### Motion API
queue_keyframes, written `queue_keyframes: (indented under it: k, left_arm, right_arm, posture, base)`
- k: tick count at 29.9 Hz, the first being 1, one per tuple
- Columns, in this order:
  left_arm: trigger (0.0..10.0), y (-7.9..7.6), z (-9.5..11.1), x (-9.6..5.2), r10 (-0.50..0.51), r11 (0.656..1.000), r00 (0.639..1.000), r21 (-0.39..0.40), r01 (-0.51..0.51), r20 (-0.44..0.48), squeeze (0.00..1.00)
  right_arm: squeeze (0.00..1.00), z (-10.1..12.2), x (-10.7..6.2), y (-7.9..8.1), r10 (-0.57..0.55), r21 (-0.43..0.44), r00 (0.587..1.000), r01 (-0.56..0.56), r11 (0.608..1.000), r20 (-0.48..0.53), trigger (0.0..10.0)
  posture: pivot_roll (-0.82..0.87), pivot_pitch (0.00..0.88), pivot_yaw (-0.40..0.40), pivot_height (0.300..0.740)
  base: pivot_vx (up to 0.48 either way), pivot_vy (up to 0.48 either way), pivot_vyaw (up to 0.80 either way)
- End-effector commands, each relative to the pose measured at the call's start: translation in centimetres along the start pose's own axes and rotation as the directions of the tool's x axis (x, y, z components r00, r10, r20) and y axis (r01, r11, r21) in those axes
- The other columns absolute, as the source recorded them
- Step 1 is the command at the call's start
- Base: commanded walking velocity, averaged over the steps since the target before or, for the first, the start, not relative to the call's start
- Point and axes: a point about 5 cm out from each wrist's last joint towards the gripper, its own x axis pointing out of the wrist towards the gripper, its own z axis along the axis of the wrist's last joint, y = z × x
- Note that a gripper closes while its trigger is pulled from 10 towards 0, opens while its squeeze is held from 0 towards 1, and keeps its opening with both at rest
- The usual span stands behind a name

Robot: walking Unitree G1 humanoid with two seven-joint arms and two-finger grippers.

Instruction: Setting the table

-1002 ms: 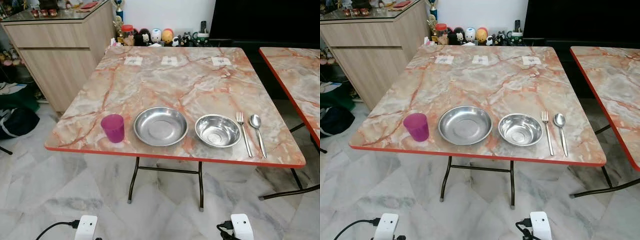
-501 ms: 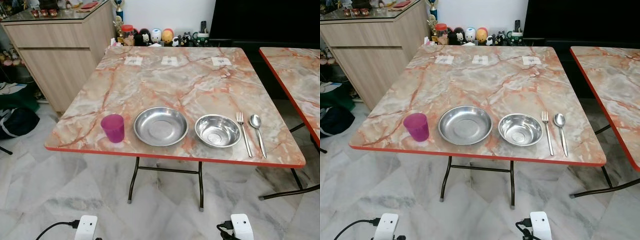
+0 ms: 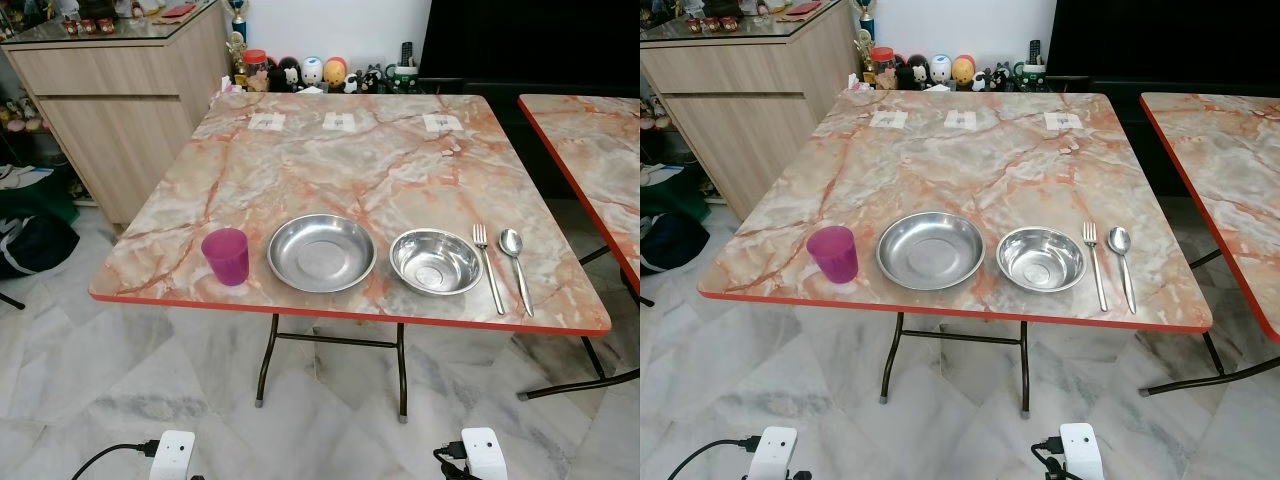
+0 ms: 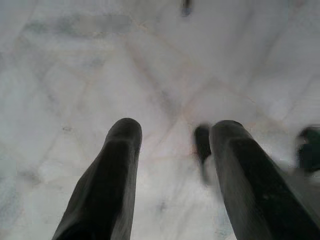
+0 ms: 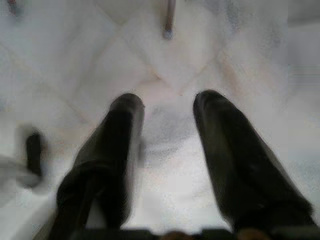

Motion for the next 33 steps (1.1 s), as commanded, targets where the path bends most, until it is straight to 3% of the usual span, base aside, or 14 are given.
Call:
queue_keyframes:
  k: [1, 15, 20, 22, 24, 27, 30, 33]
  left_arm:
    - [10.0, -0.1, 1.9, 0.2, -0.014, 1.0, 0.995, -0.009, 0.015, 0.096, 0.0]
    - [10.0, -0.1, 2.6, 0.2, -0.018, 1.0, 0.991, -0.007, 0.019, 0.134, 0.0]
    - [10.0, -0.1, 2.4, 0.2, -0.028, 0.999, 0.991, 0.019, 0.026, 0.132, 0.0]
    - [10.0, -0.1, 2.4, 0.2, -0.034, 0.999, 0.991, 0.042, 0.029, 0.133, 0.0]
    - [10.0, -0.1, 2.6, 0.1, -0.045, 0.996, 0.989, 0.077, 0.035, 0.14, 0.0]
    - [10.0, 0.3, 2.8, 0.1, -0.042, 0.995, 0.987, 0.097, 0.028, 0.153, 0.0]
    - [10.0, 0.6, 2.9, 0.0, -0.038, 0.995, 0.986, 0.101, 0.022, 0.163, 0.0]
    - [10.0, 0.9, 3.5, 0.0, -0.036, 0.994, 0.98, 0.108, 0.015, 0.198, 0.0]
  right_arm:
    - [0.0, 0.4, 0.3, 1.3, 0.016, 0.108, 1.0, -0.017, 0.994, 0.004, 10.0]
    - [0.0, 0.5, 0.3, 1.3, 0.016, 0.123, 1.0, -0.017, 0.992, 0.008, 10.0]
    - [0.0, 0.7, 0.3, 1.3, 0.015, 0.084, 1.0, -0.016, 0.996, 0.011, 10.0]
    - [0.0, 1.1, 0.3, 1.3, 0.031, -0.006, 0.999, -0.03, 1.0, 0.023, 10.0]
    - [0.0, 1.6, 0.4, 1.5, 0.056, -0.153, 0.998, -0.05, 0.987, 0.036, 10.0]
    - [0.0, 2.3, 0.5, 1.6, 0.061, -0.361, 0.997, -0.04, 0.932, 0.048, 10.0]
    - [0.0, 2.5, 0.4, 1.7, 0.057, -0.345, 0.995, -0.027, 0.938, 0.077, 10.0]
    - [0.0, 2.7, 0.4, 1.7, 0.039, -0.273, 0.991, -0.004, 0.962, 0.124, 10.0]
  posture:
    - [0.14, 0.0, -0.07, 0.74]
    - [0.14, 0.005, -0.069, 0.74]
    - [0.14, 0.01, -0.059, 0.74]
    - [0.14, 0.011, -0.055, 0.74]
    - [0.14, 0.014, -0.048, 0.74]
    - [0.12, 0.014, -0.041, 0.74]
    - [0.12, 0.014, -0.038, 0.74]
    - [0.1, 0.014, -0.032, 0.74]
  base:
    - [0.0, 0.0, 0.0]
    - [0.0, 0.0, 0.0]
    - [0.0, 0.0, 0.0]
    - [0.0, 0.0, 0.0]
    - [0.0, 0.0, 0.0]
    - [0.0, 0.0, 0.0]
    - [0.0, 0.0, 0.0]
    - [0.0, 0.0, 0.0]
